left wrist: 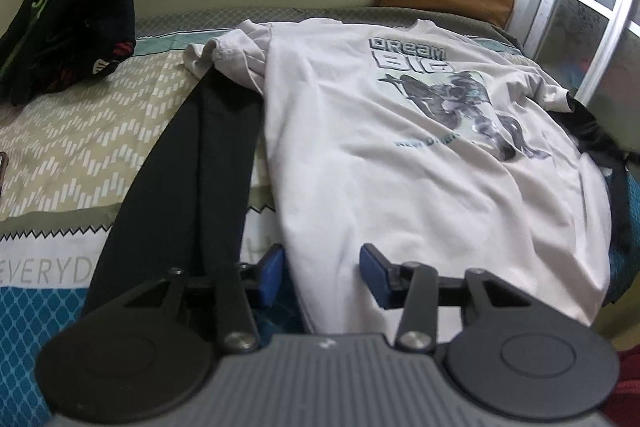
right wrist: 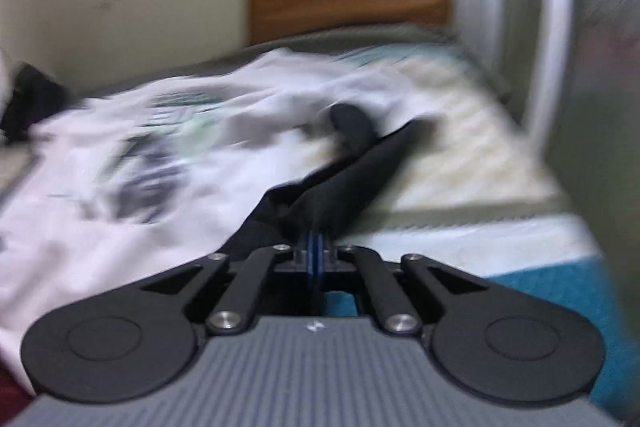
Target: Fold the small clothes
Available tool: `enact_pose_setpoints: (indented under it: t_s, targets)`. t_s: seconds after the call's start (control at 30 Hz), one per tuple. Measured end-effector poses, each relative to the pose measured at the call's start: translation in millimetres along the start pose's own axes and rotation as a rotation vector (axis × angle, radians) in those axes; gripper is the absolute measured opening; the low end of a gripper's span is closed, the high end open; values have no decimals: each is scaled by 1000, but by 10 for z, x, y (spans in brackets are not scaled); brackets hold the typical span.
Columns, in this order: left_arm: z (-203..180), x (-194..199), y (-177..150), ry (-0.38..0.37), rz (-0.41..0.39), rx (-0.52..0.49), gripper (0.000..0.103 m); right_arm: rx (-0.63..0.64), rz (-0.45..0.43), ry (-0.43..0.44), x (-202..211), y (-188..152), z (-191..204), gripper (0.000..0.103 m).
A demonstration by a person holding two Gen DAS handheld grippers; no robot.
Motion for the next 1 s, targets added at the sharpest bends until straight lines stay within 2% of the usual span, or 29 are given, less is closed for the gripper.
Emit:
enact_pose_setpoints:
  t_s: [0.07,0.1,0.13,0.17,0.2,0.27,0.3,0.33,0.4,0.47,0.5,0.53,0.57,0.6,0.63,0.7,0.73,0.8,0.9,1.0]
  targets:
    - [-13,20,-14,2,4,-4,42,175,-12,-256,-8,40,-380,6]
    - [-14,27,-19,4,7,-6,43,233,-4,-379,-10,40,-572,13]
    - [-18,35,-27,4,11,-8,44,243,0,-449,23,31,-714,17]
    - [-21,44,-34,6,15,-10,44,201,-5,-453,75,43,-781,17]
    - [-25,57,-43,6,21,-13,45,124,-23,-383,140,57,-764,18]
    - [-38,90,-70,-12,36,-13,45,-64,-46,-118,241,46,-547,31]
    - [-49,108,-89,-26,47,-13,45,-122,-40,26,258,17,-372,45]
    - [-54,126,-106,-37,55,-15,46,-148,-45,149,287,-25,-167,49]
    - [-67,160,-151,-55,65,-18,47,-132,-55,320,310,-139,215,55]
    - [-85,183,-187,-61,65,-19,44,-67,-33,423,263,-302,543,61]
    - [-93,190,-197,-62,63,-18,42,-41,-13,440,202,-388,666,61]
    - [-105,194,-203,-67,62,-13,29,-36,18,452,129,-463,756,60]
    - [-116,192,-208,-71,66,-8,10,-39,-15,450,133,-452,795,51]
    - [-128,189,-211,-75,72,-6,6,-51,-4,488,149,-413,827,11]
    - [-145,193,-208,-79,74,-6,6,-85,1,524,197,-352,844,11]
    - [-181,241,-183,-89,64,-23,6,-100,-83,598,488,-177,850,10]
    - [-192,286,-158,-101,55,-26,6,-84,-132,636,695,-77,855,10]
    - [-177,396,-92,-122,31,-16,6,-33,-193,656,1058,81,833,10]
    - [-103,539,-28,-145,11,15,6,36,-197,596,1344,85,728,10]
    - [-48,548,-61,-148,26,23,7,39,-108,488,1250,-141,581,11]
Point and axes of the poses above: each gripper's, at about its wrist camera, not at the fingertips, and x roughly against the way its jaws point, z to its left, y to its top, the point moved 7 cm from there along -x, roughly the way its jaws point, and after that the axes turned 10 degrees about -z, right-handed, at the moved point
